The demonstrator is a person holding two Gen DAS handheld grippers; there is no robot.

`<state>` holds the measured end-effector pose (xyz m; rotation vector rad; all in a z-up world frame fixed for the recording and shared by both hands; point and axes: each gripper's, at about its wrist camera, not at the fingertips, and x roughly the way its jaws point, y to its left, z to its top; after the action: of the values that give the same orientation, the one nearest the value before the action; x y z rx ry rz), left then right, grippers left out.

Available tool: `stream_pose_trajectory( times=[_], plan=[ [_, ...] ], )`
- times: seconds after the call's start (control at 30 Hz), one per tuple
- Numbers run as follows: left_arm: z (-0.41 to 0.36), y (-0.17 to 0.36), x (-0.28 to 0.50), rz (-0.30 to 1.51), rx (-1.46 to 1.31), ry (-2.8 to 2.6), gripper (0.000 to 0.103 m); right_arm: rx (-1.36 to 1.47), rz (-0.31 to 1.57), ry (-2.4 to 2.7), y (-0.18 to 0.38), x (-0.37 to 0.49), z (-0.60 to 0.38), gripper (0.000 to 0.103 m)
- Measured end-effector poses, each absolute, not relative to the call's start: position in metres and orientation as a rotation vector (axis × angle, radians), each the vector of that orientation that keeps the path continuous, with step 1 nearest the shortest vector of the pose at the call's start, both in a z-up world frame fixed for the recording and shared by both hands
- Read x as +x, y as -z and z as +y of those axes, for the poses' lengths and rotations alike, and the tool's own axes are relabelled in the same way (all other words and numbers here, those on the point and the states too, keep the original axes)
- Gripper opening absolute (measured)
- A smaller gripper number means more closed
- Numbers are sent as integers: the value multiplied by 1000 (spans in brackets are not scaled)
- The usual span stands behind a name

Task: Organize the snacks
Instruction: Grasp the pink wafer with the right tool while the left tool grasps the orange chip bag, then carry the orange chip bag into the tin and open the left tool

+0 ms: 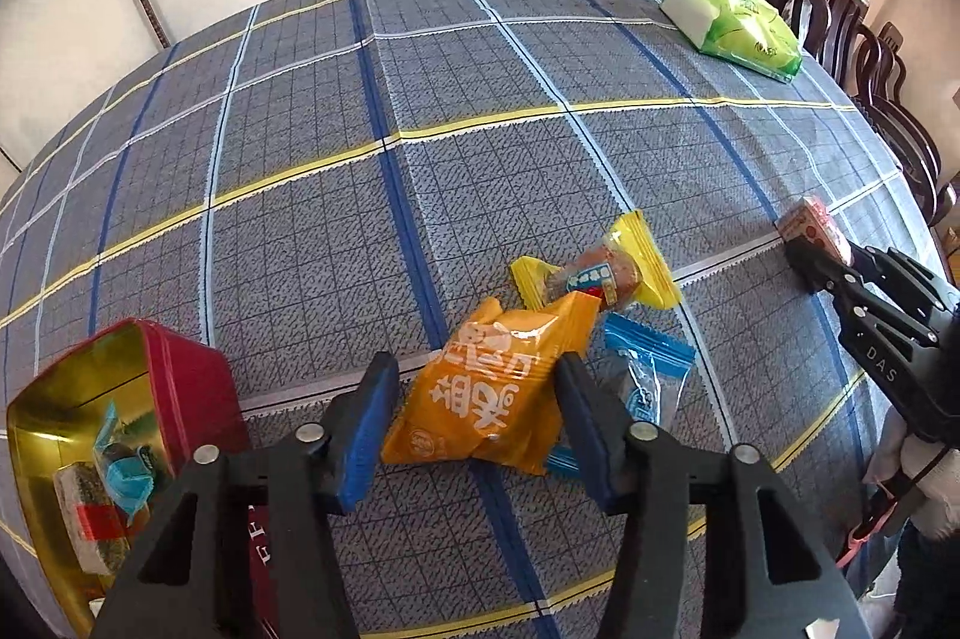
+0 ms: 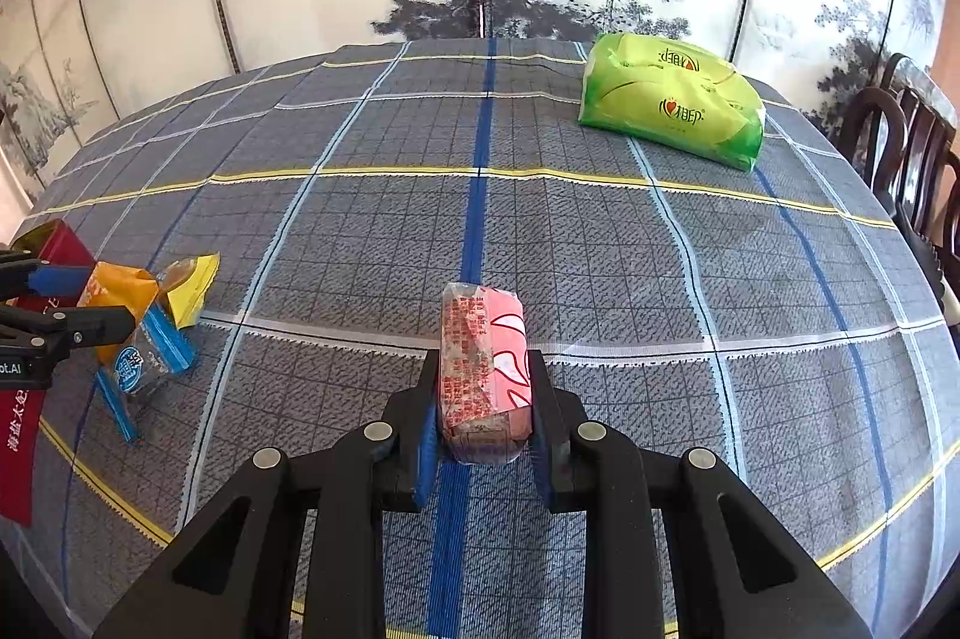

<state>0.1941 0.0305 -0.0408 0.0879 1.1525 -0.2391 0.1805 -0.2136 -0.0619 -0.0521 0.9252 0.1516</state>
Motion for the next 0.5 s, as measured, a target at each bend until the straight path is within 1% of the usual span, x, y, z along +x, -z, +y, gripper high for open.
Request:
stream_pose_trajectory(
  times=[0.03, 0.07, 0.1, 0.13, 0.5],
  plan=[
    [31, 41, 194, 1154, 80, 236, 43, -52, 925, -152, 62, 181, -213, 26],
    [31, 41, 194, 1151, 80, 228, 40, -52, 925, -151, 62, 180, -213, 26],
    [31, 41, 193, 1153, 83, 225, 34, -53, 925, -151, 62, 180, -213, 26],
    [31, 42, 191, 1157, 85, 226, 33, -53, 925, -151, 62, 181, -213, 26],
    [34, 38, 168, 1150, 93, 188, 30, -57, 925, -148, 62, 180, -212, 27]
  ],
)
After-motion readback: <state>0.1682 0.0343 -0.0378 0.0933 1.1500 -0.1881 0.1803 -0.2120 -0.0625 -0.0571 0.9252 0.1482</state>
